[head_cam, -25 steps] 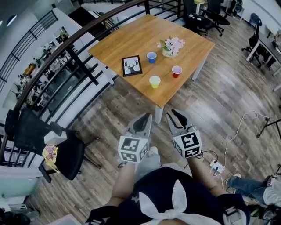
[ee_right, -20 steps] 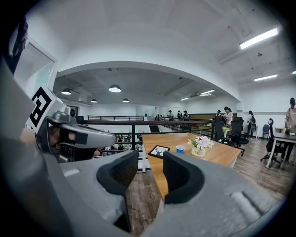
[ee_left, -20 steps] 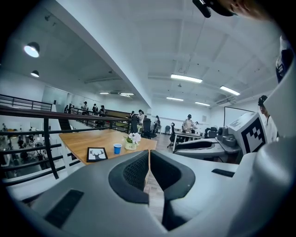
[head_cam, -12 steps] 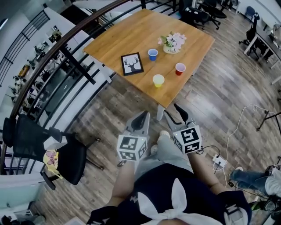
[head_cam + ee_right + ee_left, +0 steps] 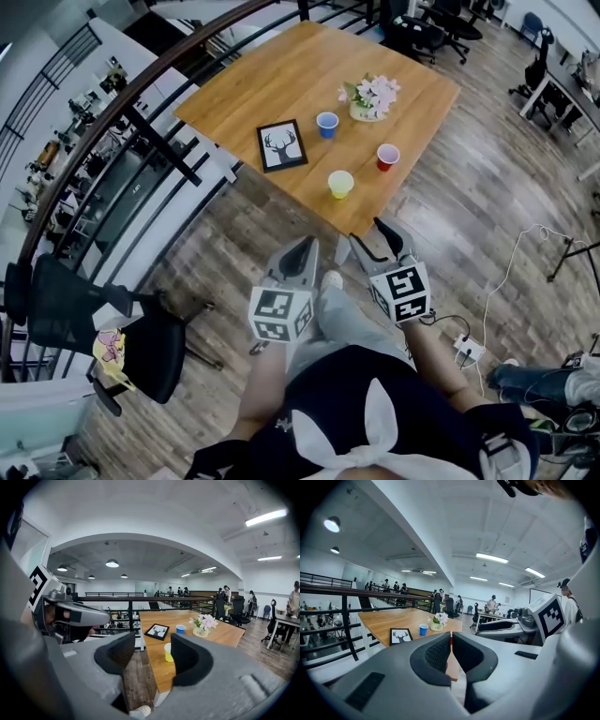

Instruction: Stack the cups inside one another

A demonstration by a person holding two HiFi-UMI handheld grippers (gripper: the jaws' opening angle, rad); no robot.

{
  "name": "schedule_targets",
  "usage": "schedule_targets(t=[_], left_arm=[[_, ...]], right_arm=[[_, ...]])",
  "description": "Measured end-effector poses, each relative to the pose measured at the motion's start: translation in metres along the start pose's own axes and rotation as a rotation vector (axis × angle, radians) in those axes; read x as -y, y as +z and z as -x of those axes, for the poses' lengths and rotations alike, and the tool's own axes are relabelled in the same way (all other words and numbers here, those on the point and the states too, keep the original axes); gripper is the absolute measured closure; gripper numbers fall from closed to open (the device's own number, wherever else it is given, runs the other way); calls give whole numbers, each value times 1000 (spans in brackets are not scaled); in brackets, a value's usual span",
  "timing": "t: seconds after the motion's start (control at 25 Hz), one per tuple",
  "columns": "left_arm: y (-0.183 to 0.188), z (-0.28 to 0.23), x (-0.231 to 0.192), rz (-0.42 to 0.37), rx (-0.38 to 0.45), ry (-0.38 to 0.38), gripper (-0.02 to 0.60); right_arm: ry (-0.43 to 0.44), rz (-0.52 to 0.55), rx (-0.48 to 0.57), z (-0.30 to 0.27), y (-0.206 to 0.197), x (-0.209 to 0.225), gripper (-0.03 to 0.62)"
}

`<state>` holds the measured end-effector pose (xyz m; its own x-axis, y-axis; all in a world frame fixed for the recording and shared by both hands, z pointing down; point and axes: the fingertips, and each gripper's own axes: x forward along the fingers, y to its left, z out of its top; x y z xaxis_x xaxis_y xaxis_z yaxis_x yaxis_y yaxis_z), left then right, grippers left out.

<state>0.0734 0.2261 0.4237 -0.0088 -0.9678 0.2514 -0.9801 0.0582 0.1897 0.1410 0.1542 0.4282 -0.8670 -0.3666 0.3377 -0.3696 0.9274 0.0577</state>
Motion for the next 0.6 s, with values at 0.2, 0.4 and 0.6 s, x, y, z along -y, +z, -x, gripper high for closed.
schedule_targets(t=[0.2, 0.4, 0.6], left_arm=[[3, -20, -19, -2, -20, -3, 555], [8, -41, -37, -3, -41, -8, 555], [15, -59, -61, 2, -52, -4, 555]], right_arm=[[5, -12, -32, -29, -1, 15, 338], [3, -18, -55, -56, 0, 30, 333], [-3, -12, -74, -85, 2, 42, 332]])
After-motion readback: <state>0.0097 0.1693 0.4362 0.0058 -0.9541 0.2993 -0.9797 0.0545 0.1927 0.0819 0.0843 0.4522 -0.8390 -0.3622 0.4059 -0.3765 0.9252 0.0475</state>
